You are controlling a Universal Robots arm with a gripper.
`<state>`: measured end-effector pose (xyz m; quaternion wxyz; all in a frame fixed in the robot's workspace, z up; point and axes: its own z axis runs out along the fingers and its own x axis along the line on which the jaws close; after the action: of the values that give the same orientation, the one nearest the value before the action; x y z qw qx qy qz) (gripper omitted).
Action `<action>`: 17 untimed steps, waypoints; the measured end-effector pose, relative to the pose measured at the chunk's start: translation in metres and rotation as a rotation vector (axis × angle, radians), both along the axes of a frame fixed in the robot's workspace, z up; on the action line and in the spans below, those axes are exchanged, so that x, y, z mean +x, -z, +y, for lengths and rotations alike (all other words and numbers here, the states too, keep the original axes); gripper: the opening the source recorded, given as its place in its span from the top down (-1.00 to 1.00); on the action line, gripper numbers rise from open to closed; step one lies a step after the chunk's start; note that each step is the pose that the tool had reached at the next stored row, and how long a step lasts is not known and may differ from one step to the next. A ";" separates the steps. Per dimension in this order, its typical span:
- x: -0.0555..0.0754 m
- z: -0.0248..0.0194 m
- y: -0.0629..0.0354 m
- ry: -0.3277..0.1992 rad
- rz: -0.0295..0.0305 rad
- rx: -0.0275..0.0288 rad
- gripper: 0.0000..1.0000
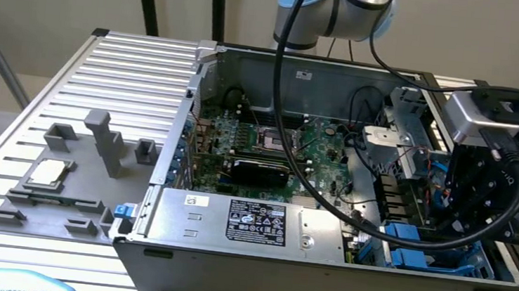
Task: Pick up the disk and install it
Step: 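Insert the first disk wire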
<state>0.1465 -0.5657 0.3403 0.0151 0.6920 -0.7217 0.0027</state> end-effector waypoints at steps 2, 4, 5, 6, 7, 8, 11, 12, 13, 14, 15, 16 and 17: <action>0.000 0.0000 0.0007 -0.001 -0.0011 0.0001 0.67; 0.000 0.0000 0.0013 -0.002 -0.0019 -0.0001 0.67; 0.000 0.0000 0.0016 -0.003 -0.0024 -0.0001 0.67; 0.000 0.0000 0.0020 -0.003 -0.0028 0.0000 0.67; 0.000 0.0000 0.0024 -0.004 -0.0032 0.0001 0.67; 0.000 0.0000 0.0027 -0.004 -0.0036 0.0002 0.67; -0.001 0.0001 0.0038 -0.006 -0.0047 0.0001 0.67; -0.001 0.0001 0.0042 -0.006 -0.0050 0.0002 0.67; -0.001 0.0001 0.0046 -0.007 -0.0053 0.0002 0.67; -0.001 0.0001 0.0049 -0.008 -0.0055 0.0001 0.67; -0.001 0.0001 0.0051 -0.008 -0.0057 -0.0001 0.67; -0.001 0.0001 0.0053 -0.009 -0.0059 -0.0003 0.67; -0.001 0.0001 0.0055 -0.009 -0.0061 -0.0003 0.67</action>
<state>0.1459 -0.5656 0.3348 0.0130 0.6953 -0.7186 0.0050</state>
